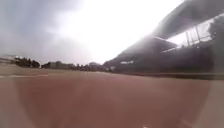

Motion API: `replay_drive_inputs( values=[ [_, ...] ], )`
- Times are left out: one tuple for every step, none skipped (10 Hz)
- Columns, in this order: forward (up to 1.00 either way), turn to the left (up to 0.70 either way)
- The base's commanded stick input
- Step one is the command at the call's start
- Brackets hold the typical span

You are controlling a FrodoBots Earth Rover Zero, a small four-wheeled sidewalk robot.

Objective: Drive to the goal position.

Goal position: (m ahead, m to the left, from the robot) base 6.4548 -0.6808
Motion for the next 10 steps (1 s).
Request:
replay_drive_inputs(
  values=[
    [0.7, 0.0],
    [0.7, 0.0],
    [0.7, 0.0],
    [0.7, 0.0],
    [0.7, 0.0],
    [0.7, 0.0],
    [0.7, 0.0],
    [0.7, 0.0],
    [0.7, 0.0],
    [0.7, 0.0]
  ],
)
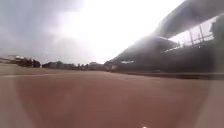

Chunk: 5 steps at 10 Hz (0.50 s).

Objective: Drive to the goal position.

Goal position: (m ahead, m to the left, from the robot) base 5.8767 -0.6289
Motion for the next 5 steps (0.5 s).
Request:
replay_drive_inputs(
  values=[
    [0.7, 0.0],
    [0.7, 0.0],
    [0.7, 0.0],
    [0.7, 0.0],
    [0.7, 0.0]
  ],
)
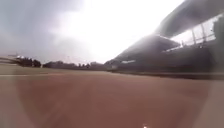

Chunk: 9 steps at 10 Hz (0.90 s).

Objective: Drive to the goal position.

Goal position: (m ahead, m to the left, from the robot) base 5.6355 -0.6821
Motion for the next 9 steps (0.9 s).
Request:
replay_drive_inputs(
  values=[
    [0.7, 0.0],
    [0.7, 0.0],
    [0.7, 0.0],
    [0.7, 0.0],
    [0.7, 0.0],
    [0.7, 0.0],
    [0.7, 0.0],
    [0.7, 0.0],
    [0.7, 0.0]
  ],
)
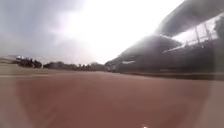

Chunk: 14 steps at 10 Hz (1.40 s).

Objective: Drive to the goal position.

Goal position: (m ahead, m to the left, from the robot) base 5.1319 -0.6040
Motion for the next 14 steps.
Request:
replay_drive_inputs(
  values=[
    [0.7, 0.0],
    [0.7, 0.0],
    [0.7, 0.0],
    [0.7, 0.0],
    [0.7, 0.0],
    [0.7, 0.0],
    [0.7, 0.0],
    [0.7, 0.0],
    [0.7, 0.0],
    [0.7, 0.0],
    [0.7, 0.0],
    [0.7, 0.0],
    [0.7, 0.0],
    [0.7, 0.0]
  ],
)
